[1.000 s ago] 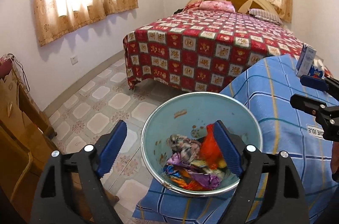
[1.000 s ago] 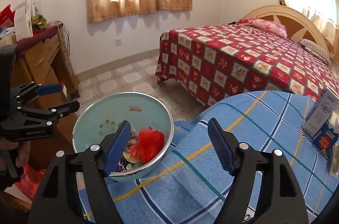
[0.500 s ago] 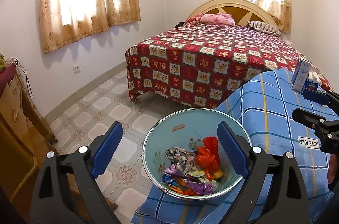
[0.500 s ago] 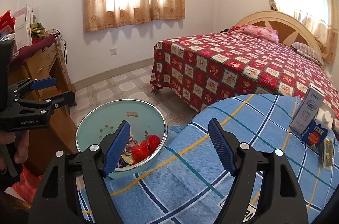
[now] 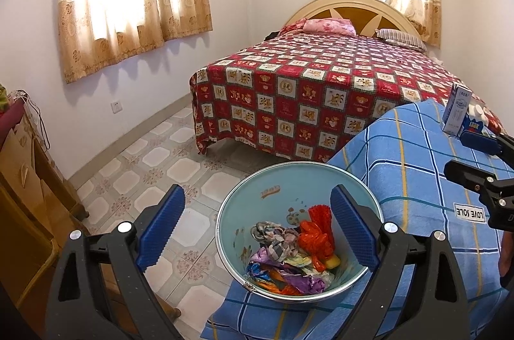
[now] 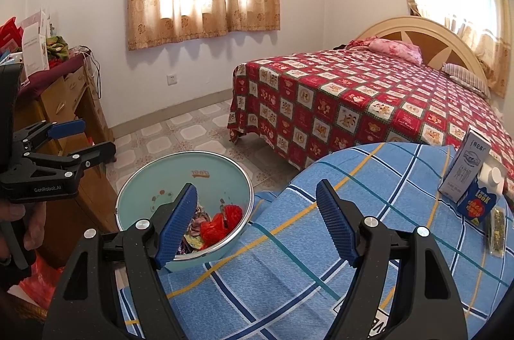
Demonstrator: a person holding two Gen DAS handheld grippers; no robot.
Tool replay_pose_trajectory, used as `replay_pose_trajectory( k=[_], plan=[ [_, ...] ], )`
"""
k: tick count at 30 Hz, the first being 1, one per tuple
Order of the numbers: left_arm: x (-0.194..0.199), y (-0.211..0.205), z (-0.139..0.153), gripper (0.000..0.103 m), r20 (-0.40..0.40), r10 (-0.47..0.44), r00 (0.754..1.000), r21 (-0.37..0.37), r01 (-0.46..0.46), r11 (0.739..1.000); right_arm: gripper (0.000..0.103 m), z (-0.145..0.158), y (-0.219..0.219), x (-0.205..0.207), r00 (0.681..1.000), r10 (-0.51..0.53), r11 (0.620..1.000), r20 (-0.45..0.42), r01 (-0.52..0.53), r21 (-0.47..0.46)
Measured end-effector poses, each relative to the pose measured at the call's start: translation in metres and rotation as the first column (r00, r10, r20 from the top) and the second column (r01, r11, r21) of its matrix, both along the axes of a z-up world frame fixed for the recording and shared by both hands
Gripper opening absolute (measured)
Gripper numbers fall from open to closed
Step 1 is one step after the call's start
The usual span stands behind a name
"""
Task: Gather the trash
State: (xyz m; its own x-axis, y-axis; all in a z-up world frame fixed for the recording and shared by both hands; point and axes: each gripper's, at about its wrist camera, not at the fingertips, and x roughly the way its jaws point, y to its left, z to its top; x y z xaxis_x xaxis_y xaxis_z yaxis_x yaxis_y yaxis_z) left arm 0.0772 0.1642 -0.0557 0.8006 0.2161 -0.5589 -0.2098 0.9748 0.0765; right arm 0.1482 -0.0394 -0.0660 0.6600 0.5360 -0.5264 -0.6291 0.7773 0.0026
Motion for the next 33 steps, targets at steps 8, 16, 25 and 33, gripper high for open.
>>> replay_pose_trajectory(
  k=[8,16,25,33],
  plan=[
    [0.0005,0.0015,0.0001,0.091,0.002,0.003,1.000,0.002,-0.003,1.000,0.076,0.0001,0.0019,-0.0013,1.000,-0.001,1.000,0.001,0.001,0.000],
    [0.0005,0.0019,-0.0001,0.091,0.000,0.003,1.000,0.003,-0.003,1.000,0.076,-0.0005,0.0059,-0.0022,1.000,0.003,1.000,0.000,-0.003,-0.004],
    [0.0001,0.0048,0.0003,0.092,-0.002,0.007,1.000,0.005,-0.007,1.000,0.076,-0.0012,0.0073,-0.0024,1.000,0.002,1.000,0.000,-0.002,-0.004],
    [-0.0002,0.0071,0.0005,0.092,-0.003,0.008,1.000,0.006,-0.008,1.000,0.076,-0.0017,0.0093,-0.0027,1.000,0.004,1.000,0.000,-0.004,-0.003]
  ],
)
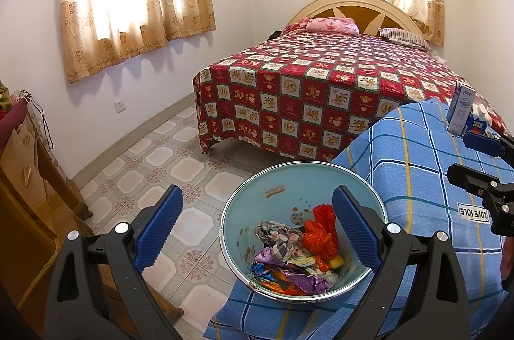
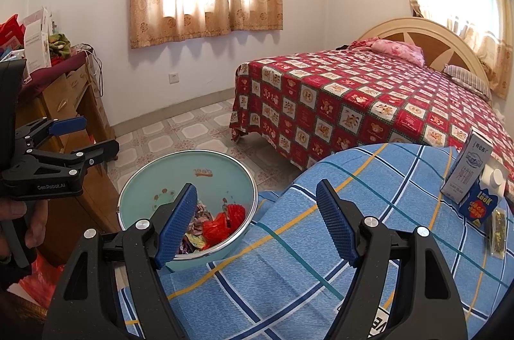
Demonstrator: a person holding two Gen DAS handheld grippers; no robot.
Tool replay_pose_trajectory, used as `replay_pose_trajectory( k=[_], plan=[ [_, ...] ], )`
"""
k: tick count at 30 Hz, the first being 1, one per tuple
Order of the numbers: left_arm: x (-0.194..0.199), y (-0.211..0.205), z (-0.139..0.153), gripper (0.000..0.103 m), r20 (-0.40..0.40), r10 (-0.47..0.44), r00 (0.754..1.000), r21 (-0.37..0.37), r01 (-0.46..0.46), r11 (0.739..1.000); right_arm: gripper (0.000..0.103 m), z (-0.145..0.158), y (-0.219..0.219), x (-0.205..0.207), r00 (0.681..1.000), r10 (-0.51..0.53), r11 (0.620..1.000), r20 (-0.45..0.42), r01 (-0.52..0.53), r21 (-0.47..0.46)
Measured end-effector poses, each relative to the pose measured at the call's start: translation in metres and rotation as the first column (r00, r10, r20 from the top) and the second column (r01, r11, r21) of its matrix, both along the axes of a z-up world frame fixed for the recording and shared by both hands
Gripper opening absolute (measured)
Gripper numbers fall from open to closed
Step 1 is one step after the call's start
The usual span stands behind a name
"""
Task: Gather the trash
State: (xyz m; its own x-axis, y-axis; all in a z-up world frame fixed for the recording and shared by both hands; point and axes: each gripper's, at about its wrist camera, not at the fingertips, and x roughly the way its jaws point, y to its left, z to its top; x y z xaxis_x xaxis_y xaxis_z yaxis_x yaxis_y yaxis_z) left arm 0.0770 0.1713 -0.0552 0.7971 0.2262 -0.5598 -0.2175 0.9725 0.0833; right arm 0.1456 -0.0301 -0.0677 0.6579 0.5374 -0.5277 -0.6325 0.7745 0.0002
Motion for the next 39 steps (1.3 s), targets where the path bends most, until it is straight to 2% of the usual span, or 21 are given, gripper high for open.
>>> replay_pose_trajectory(
  k=[32,39],
  plan=[
    [0.009,-0.001,-0.014,0.093,-0.058,0.033,0.998,0.024,-0.031,0.999,0.079,-0.002,0.000,-0.002,1.000,0.009,1.000,0.002,-0.009,-0.005],
    [0.009,-0.008,-0.017,0.095,-0.063,0.016,0.998,0.045,-0.013,0.999,0.079,-0.003,-0.001,-0.002,1.000,0.011,1.000,0.002,-0.011,-0.010]
  ],
)
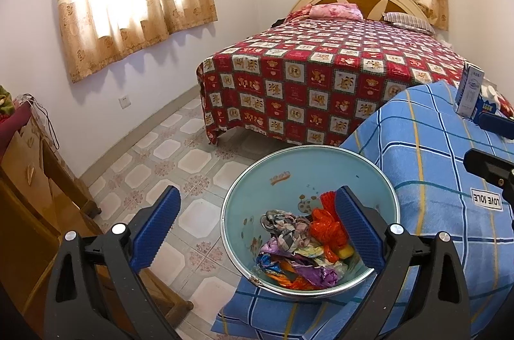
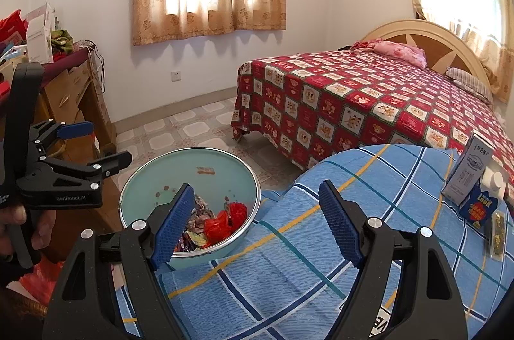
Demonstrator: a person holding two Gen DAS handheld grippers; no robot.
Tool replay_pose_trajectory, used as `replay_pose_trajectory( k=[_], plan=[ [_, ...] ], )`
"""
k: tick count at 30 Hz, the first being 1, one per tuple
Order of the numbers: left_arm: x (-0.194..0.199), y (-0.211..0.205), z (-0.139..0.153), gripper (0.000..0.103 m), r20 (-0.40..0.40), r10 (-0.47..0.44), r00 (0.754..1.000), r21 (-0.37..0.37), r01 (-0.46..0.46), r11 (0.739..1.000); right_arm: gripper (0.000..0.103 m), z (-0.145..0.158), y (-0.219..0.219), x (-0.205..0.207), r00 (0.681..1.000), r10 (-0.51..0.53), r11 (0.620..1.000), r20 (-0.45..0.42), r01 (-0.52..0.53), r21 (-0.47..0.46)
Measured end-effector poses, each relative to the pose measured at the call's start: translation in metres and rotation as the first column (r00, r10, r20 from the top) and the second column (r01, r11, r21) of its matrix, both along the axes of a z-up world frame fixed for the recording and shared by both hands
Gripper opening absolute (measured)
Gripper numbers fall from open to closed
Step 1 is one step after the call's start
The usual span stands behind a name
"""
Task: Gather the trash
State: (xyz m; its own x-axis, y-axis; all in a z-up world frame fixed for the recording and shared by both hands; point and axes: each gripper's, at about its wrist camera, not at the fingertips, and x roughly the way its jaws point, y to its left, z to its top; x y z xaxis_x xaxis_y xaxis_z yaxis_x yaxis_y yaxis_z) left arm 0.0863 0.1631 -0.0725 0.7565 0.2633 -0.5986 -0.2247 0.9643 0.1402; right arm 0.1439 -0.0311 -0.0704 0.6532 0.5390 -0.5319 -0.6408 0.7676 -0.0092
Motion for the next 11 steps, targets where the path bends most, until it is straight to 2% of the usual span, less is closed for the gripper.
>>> replay_pose_trajectory(
  k=[8,11],
  plan=[
    [0.003,0.000,-0.005,0.097,-0.025,0.006,1.000,-0.039,-0.007,0.999,0.082,-0.006,-0.009,0.002,1.000,-0.026,1.000,-0.004,0.026,-0.011],
    [0.008,-0.009,-0.008,0.097,-0.042,-0.020,0.999,-0.053,0.017,0.998,0.082,-0.015,-0.029,0.007,0.997,-0.082,0.995,-0.006,0.081,-0.066]
  ],
)
